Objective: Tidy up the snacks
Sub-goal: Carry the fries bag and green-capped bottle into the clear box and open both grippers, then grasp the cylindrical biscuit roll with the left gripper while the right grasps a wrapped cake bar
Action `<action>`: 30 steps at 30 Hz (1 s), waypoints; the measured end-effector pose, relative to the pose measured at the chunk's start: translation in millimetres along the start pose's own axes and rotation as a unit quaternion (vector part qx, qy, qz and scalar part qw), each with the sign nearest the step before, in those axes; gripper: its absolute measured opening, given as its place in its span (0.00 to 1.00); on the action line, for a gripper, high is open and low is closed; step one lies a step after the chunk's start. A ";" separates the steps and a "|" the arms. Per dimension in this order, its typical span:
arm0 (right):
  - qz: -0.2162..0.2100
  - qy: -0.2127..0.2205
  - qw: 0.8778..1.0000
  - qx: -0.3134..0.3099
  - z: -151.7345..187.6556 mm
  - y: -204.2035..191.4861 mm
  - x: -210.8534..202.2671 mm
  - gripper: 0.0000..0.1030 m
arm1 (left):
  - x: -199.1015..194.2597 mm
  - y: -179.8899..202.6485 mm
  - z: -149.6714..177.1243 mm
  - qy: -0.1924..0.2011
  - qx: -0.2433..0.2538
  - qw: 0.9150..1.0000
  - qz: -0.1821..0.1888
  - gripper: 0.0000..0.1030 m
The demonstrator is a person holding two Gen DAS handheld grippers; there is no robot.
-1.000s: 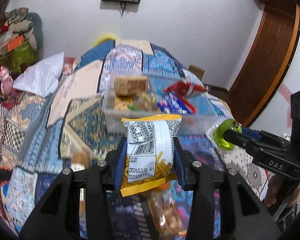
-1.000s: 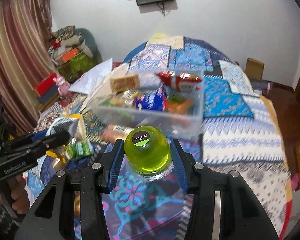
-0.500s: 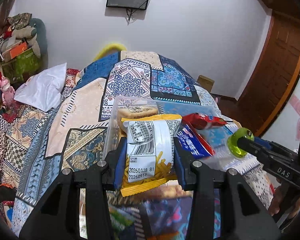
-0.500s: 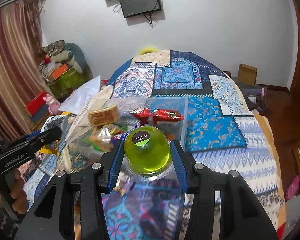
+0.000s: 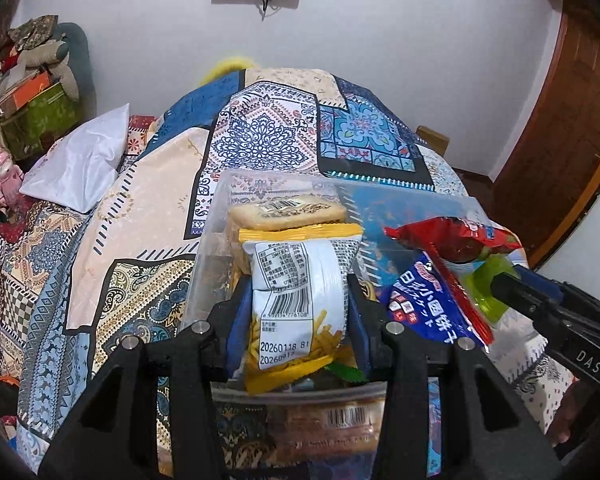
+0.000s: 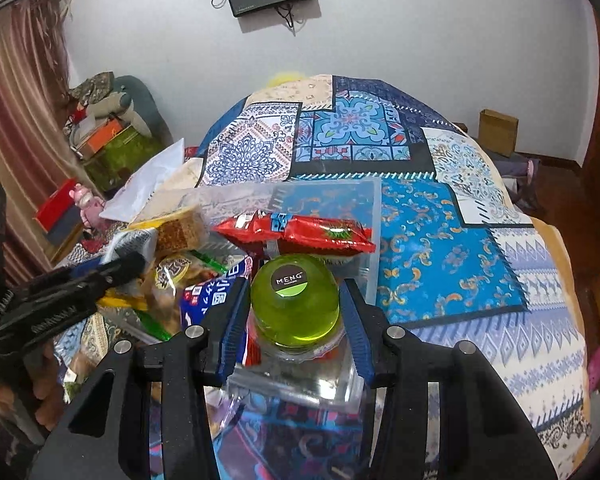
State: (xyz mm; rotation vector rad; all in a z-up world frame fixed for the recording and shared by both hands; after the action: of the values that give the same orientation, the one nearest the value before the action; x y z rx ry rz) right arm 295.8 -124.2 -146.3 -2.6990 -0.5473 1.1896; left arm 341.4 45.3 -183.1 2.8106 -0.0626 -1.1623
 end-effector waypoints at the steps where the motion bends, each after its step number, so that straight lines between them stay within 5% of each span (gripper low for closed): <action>1: 0.006 0.001 1.000 -0.005 -0.2 -0.2 0.2 0.41 | 0.4 -0.1 0.1 0.001 0.000 1.000 -0.004 0.44; 5: 0.031 0.006 0.999 -0.024 -0.9 -1.8 -1.2 0.41 | -4.6 2.4 -2.0 0.010 0.008 1.000 -0.022 0.64; 10: 0.029 0.005 0.999 -0.039 -0.8 -8.5 -14.8 0.44 | -28.2 8.1 -4.0 0.021 0.017 1.000 -0.016 0.66; 18: 0.011 0.021 0.997 -0.067 7.4 -37.9 -56.3 0.61 | -86.8 9.1 5.4 0.043 0.033 0.998 -0.018 0.78; 30: -0.050 -0.012 0.995 -0.081 55.8 -85.6 -95.0 0.61 | -147.7 -10.3 64.4 0.029 0.052 0.998 -0.034 0.81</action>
State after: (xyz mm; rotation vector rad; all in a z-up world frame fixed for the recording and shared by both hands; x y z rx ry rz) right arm 172.6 -82.4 -95.9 -2.7551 -0.8053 1.2006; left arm 191.3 61.8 -125.8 2.9573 -0.0248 -1.1230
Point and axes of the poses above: each gripper's, at about its wrist camera, not at the fingertips, and x roughly the way its jaws point, y to its right, z to its underside, the point moved 7 cm from there along x, roughly the way its jaws point, and after that the axes turned 4 degrees about x, right-handed, at the moved point
